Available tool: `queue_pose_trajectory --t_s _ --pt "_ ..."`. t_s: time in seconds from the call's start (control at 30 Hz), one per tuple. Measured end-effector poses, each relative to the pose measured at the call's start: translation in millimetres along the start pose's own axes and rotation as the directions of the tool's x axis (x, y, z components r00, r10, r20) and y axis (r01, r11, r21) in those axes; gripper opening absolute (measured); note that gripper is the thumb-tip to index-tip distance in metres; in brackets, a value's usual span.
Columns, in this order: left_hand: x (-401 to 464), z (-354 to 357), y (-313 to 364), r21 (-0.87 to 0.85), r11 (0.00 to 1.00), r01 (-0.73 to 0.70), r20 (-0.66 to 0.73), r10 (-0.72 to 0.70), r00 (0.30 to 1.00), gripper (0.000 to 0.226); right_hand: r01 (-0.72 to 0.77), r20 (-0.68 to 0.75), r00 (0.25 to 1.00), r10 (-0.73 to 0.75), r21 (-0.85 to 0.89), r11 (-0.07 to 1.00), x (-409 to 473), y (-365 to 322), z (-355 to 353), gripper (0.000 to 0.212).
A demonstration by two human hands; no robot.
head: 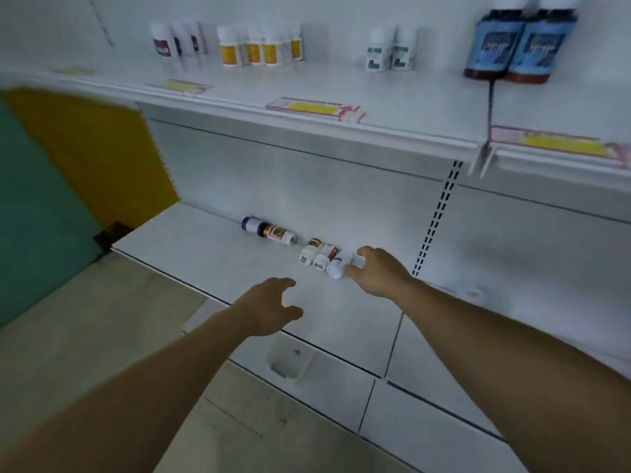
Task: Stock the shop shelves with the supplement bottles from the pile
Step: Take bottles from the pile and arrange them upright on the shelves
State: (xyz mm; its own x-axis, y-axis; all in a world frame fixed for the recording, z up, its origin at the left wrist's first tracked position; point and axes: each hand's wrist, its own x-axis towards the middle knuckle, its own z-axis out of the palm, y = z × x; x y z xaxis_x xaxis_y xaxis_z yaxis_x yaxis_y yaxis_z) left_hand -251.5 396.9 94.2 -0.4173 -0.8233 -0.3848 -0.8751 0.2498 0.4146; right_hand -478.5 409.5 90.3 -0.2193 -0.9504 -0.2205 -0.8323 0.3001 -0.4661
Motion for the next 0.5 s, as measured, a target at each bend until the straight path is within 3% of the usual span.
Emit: queue_pose_trajectory --t_s 0.27,0.5 --pt "89.2 -33.6 -73.0 0.059 0.991 -0.122 0.177 0.110 0.978 0.070 -0.169 -0.032 0.985 0.171 0.045 0.985 33.3 -40.6 41.3 0.055" --pt "199.2 -25.1 -88.6 0.058 0.986 -0.159 0.132 0.150 0.980 0.072 -0.181 -0.041 0.983 0.180 -0.024 0.983 118.4 -28.5 82.5 0.051"
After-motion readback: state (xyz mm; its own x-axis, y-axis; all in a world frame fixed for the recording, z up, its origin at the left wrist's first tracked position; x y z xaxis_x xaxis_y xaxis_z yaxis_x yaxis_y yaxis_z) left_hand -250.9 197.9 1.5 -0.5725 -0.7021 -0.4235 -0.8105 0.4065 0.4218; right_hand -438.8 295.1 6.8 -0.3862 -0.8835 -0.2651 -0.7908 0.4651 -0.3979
